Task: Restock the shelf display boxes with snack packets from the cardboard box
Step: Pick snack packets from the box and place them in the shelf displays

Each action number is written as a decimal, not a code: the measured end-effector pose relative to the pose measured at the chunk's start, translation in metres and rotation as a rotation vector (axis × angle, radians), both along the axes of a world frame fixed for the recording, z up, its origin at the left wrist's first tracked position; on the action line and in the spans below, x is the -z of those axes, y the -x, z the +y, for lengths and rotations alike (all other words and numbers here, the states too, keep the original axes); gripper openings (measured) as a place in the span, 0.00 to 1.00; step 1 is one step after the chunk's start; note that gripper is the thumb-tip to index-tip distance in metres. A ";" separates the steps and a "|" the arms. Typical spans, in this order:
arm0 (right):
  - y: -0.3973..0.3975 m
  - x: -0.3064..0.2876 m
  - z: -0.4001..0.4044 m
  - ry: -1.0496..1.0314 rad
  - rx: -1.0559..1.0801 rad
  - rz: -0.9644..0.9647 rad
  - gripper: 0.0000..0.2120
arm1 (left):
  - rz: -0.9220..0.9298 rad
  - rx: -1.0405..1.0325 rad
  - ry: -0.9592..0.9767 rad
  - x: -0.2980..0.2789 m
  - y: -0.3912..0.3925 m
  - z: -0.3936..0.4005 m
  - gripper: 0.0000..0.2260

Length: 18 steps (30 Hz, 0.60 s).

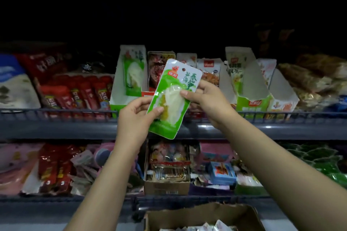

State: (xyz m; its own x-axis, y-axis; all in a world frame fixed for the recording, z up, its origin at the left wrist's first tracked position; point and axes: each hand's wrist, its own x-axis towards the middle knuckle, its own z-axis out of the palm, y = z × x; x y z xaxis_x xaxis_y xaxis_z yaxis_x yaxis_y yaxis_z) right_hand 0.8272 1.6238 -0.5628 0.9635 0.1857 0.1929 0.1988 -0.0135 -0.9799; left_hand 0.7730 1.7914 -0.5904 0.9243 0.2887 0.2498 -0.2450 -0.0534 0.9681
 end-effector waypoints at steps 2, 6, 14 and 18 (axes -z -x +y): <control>-0.015 -0.008 0.012 0.016 -0.012 -0.020 0.09 | -0.040 -0.066 -0.062 0.000 -0.005 0.009 0.12; -0.042 -0.025 0.041 0.045 -0.044 -0.042 0.08 | -0.052 -0.158 -0.215 0.004 -0.014 0.026 0.18; -0.087 -0.056 0.098 0.044 -0.007 -0.050 0.14 | 0.027 -0.215 -0.505 0.018 -0.025 0.054 0.27; -0.112 -0.069 0.116 0.071 0.079 -0.102 0.12 | 0.081 -0.247 -0.591 0.026 -0.030 0.059 0.24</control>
